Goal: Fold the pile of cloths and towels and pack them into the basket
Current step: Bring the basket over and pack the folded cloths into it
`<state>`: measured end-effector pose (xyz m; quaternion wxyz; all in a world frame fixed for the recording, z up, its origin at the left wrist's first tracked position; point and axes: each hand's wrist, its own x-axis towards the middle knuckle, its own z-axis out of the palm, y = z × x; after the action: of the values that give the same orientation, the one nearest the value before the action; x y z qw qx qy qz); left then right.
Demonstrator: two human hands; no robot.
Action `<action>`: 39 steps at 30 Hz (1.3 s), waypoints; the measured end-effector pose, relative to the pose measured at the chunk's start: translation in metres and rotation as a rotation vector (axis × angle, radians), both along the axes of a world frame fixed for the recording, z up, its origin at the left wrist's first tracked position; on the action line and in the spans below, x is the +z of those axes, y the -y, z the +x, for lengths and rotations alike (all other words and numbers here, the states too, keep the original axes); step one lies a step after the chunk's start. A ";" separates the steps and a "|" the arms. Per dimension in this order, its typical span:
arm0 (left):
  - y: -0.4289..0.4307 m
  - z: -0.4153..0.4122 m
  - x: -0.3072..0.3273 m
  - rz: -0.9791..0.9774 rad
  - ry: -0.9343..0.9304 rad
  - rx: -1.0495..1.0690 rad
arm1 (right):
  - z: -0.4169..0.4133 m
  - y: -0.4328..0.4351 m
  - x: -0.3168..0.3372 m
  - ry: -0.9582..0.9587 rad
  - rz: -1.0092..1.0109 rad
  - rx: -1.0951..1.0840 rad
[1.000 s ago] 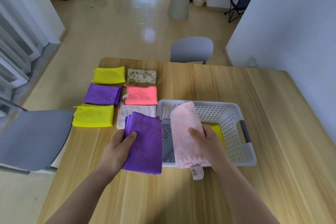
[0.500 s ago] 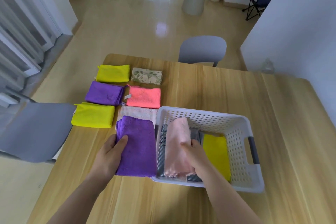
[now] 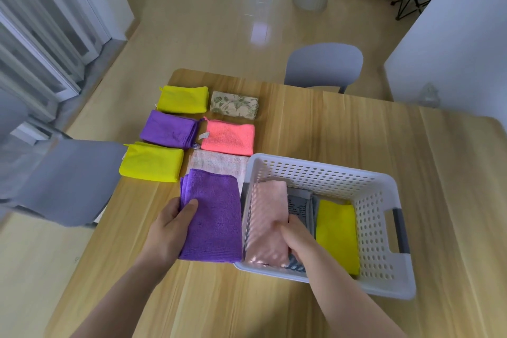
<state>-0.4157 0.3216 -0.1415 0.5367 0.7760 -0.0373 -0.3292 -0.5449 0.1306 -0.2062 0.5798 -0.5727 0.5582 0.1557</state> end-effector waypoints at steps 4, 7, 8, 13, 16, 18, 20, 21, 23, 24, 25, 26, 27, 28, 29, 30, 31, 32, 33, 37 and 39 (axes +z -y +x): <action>-0.002 0.000 0.001 0.003 -0.009 0.003 | 0.002 0.003 -0.002 0.163 0.101 -0.045; -0.005 -0.001 0.001 0.009 -0.013 -0.006 | 0.002 0.004 -0.006 0.176 0.149 -0.105; -0.005 -0.002 0.001 0.009 -0.013 -0.008 | 0.003 0.004 -0.007 0.120 0.129 -0.092; -0.006 -0.004 0.002 -0.001 -0.017 -0.009 | 0.011 0.006 -0.004 -0.091 0.073 -0.010; -0.006 -0.005 0.005 -0.010 -0.018 -0.010 | 0.011 0.006 -0.009 -0.065 0.068 -0.017; -0.005 -0.006 0.008 -0.022 -0.020 -0.007 | 0.011 0.005 -0.012 -0.060 0.040 -0.014; -0.004 -0.008 0.011 -0.033 -0.028 -0.007 | 0.009 0.005 -0.010 -0.085 -0.034 0.011; -0.003 -0.008 0.014 -0.040 -0.033 -0.005 | 0.006 0.005 -0.007 -0.092 -0.080 0.045; 0.001 -0.011 0.019 -0.067 -0.047 -0.004 | -0.004 0.009 0.007 -0.054 -0.200 0.085; 0.004 -0.011 0.022 -0.077 -0.049 -0.009 | -0.010 0.012 0.016 -0.025 -0.270 0.105; 0.007 -0.013 0.025 -0.086 -0.050 -0.012 | -0.019 0.013 0.025 0.013 -0.317 0.108; 0.012 -0.016 0.030 -0.105 -0.051 -0.024 | -0.028 0.015 0.038 0.069 -0.331 0.073; 0.017 -0.019 0.035 -0.129 -0.056 -0.034 | -0.036 0.017 0.051 0.143 -0.275 -0.011; 0.022 -0.023 0.039 -0.154 -0.065 -0.048 | -0.043 0.016 0.064 0.237 -0.157 -0.102; 0.028 -0.027 0.042 -0.174 -0.075 -0.065 | -0.048 0.014 0.076 0.330 -0.004 -0.172; 0.035 -0.032 0.046 -0.192 -0.083 -0.088 | -0.053 0.012 0.087 0.415 0.131 -0.225; 0.042 -0.038 0.048 -0.204 -0.090 -0.105 | -0.058 0.010 0.092 0.462 0.213 -0.242; 0.050 -0.044 0.051 -0.214 -0.095 -0.127 | -0.061 0.010 0.095 0.493 0.251 -0.250; 0.057 -0.050 0.052 -0.216 -0.097 -0.149 | -0.063 0.009 0.098 0.520 0.276 -0.253; 0.080 -0.070 0.050 -0.181 -0.127 -0.256 | -0.069 0.016 0.101 0.619 0.254 -0.269; 0.088 -0.080 0.046 -0.160 -0.136 -0.300 | -0.074 0.022 0.102 0.630 0.177 -0.267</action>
<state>-0.4955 0.2337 -0.0957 0.5429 0.6926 -0.1422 -0.4532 -0.6192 0.1088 -0.1039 0.7862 -0.4621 0.4062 -0.0582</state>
